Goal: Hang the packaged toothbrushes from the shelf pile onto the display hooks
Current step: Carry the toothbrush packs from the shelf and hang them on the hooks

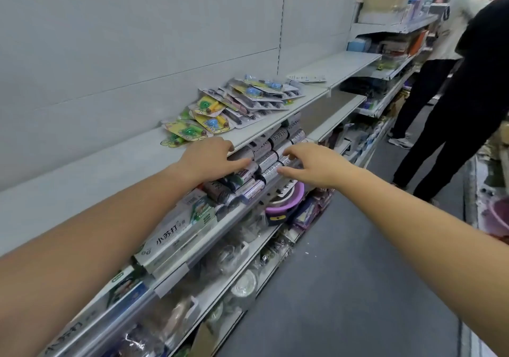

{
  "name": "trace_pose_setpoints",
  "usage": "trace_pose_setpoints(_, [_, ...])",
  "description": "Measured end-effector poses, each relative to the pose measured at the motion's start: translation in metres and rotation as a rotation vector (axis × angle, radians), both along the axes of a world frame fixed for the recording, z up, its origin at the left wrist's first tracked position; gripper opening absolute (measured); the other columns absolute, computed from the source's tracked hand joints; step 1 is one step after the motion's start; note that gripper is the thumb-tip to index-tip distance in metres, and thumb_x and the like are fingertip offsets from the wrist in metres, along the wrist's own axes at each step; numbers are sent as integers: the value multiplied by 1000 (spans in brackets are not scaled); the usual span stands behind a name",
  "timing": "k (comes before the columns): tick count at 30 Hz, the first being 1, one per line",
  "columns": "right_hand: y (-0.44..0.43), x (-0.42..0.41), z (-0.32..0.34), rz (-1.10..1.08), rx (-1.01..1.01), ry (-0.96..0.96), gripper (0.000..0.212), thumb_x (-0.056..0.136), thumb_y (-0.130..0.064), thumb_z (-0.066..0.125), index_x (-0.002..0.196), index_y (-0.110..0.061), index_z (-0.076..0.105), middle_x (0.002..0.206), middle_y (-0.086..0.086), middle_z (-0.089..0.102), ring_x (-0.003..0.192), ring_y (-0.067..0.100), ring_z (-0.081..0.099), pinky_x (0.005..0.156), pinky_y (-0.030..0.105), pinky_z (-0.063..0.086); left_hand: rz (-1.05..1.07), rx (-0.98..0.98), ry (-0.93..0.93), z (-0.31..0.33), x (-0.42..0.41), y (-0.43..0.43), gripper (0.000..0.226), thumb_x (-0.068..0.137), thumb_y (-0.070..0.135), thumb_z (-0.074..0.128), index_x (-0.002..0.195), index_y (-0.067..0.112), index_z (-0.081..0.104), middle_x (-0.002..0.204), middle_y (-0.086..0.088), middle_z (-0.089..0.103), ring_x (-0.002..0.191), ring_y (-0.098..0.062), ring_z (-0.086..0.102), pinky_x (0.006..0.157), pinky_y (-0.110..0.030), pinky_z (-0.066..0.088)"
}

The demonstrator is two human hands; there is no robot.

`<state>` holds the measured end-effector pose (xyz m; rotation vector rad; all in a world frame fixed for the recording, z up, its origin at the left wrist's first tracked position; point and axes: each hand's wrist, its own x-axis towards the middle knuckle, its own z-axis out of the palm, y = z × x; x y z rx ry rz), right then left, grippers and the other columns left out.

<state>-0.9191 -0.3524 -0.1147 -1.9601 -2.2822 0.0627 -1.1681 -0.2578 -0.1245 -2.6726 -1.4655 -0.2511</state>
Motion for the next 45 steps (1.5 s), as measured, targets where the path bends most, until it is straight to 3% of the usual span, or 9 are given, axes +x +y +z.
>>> trace_pose_setpoints(9, [102,110,18,144,21,-42,68,95,-68,45,143,-20,50,139,2,59,124,22,57,101,43,49,212,-27,28,15,97,58,84,90,82,37,140,18,58,136,-2,64,121,-24,61,93,-41,55])
trace_pose_setpoints(13, [150,153,29,174,10,-62,64,96,-66,45,135,-17,56,130,3,64,115,23,61,96,43,52,304,-44,-39,23,132,84,82,89,82,39,136,18,60,133,-1,65,118,-24,62,89,-39,52])
trace_pose_setpoints(16, [190,173,27,212,5,-36,66,93,-70,43,130,-18,58,121,2,67,105,23,63,91,44,54,366,-36,-48,23,144,109,77,91,80,39,120,15,67,110,-3,69,98,-24,64,81,-36,53])
trace_pose_setpoints(21, [262,185,19,264,10,2,68,94,-70,44,140,-21,53,135,1,62,117,21,61,96,43,52,489,-2,-79,26,146,166,69,93,77,37,96,17,71,86,-1,71,83,-22,66,70,-36,55])
trace_pose_setpoints(24, [299,186,18,280,21,-12,70,90,-75,37,131,-22,58,127,2,65,109,22,62,91,43,53,525,-8,-152,25,145,200,62,95,72,39,101,19,70,93,-1,70,89,-25,67,71,-35,52])
trace_pose_setpoints(28, [348,197,25,254,20,20,64,84,-78,33,114,-29,61,118,0,68,102,22,63,86,42,55,561,-40,-209,26,150,231,65,98,66,42,126,13,66,123,-9,69,110,-30,65,89,-40,54])
trace_pose_setpoints(31, [378,209,31,218,37,62,61,93,-67,44,133,-22,58,122,1,68,109,24,63,89,40,54,598,-77,-255,31,156,248,63,100,61,44,139,14,58,136,-10,63,123,-30,59,99,-42,50])
trace_pose_setpoints(38, [441,244,28,166,-33,20,55,101,-47,48,144,-12,49,137,11,60,123,29,56,97,41,48,694,-188,-312,38,167,272,63,100,57,49,144,12,51,145,-10,57,129,-28,55,102,-38,45])
trace_pose_setpoints(45, [479,248,30,247,-71,98,54,102,-45,48,144,-10,50,136,12,61,124,29,56,100,39,46,813,-205,-337,41,179,278,61,99,55,53,141,11,55,135,-10,63,114,-27,63,95,-37,50])
